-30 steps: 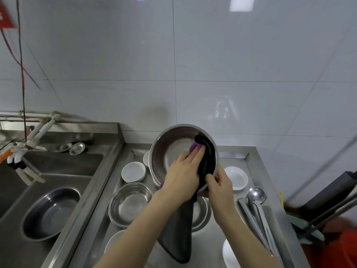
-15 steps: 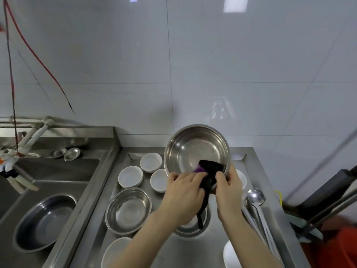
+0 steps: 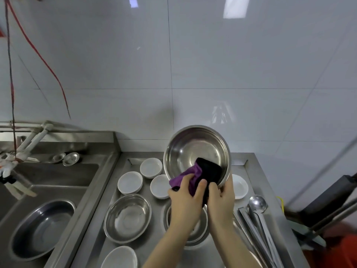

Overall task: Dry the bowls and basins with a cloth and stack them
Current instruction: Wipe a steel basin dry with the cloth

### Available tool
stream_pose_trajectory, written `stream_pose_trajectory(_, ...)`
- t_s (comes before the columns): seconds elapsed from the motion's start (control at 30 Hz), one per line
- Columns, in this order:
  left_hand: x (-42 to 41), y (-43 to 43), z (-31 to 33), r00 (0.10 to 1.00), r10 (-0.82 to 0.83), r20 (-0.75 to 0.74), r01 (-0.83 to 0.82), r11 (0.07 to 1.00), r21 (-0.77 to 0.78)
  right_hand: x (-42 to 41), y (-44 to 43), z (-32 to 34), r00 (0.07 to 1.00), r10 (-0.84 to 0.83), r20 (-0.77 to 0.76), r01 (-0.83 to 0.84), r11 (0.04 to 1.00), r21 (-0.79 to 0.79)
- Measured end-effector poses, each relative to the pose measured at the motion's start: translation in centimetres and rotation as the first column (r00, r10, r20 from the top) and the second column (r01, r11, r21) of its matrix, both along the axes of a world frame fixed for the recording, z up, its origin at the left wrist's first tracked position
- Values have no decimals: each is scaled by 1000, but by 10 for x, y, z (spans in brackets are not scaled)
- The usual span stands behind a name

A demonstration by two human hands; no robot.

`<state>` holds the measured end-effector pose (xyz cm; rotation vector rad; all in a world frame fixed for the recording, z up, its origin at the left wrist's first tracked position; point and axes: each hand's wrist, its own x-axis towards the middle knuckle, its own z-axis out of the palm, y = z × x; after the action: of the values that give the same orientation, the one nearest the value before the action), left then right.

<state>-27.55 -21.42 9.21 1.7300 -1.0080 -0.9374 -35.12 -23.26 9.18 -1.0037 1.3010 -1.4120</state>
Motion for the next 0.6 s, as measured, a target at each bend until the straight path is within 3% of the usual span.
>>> stream_pose_trajectory(0.17, 27, -24, 0, 989, 71, 133, -68, 997, -27, -8, 1, 0, 996, 53, -75, -52, 998, 21)
stream_pose_trajectory(0.3, 65, -38, 5, 900, -94, 426, 128, 990, -52, -38, -3, 16, 963, 254, -91, -244, 963, 112)
stream_pose_trajectory(0.43, 95, -46, 15, 770, -259, 584, 346, 937, -41, -59, -11, 34, 902, 417, -113, -397, 904, 161)
stream_pose_trajectory(0.5, 91, -44, 15, 809, -180, 559, 278, 956, -93, -51, -10, 32, 916, 362, -175, -343, 930, 131)
stream_pose_trajectory(0.6, 64, -30, 12, 883, 79, 463, -29, 993, -114, -29, -8, 18, 958, 207, -199, -203, 978, 39)
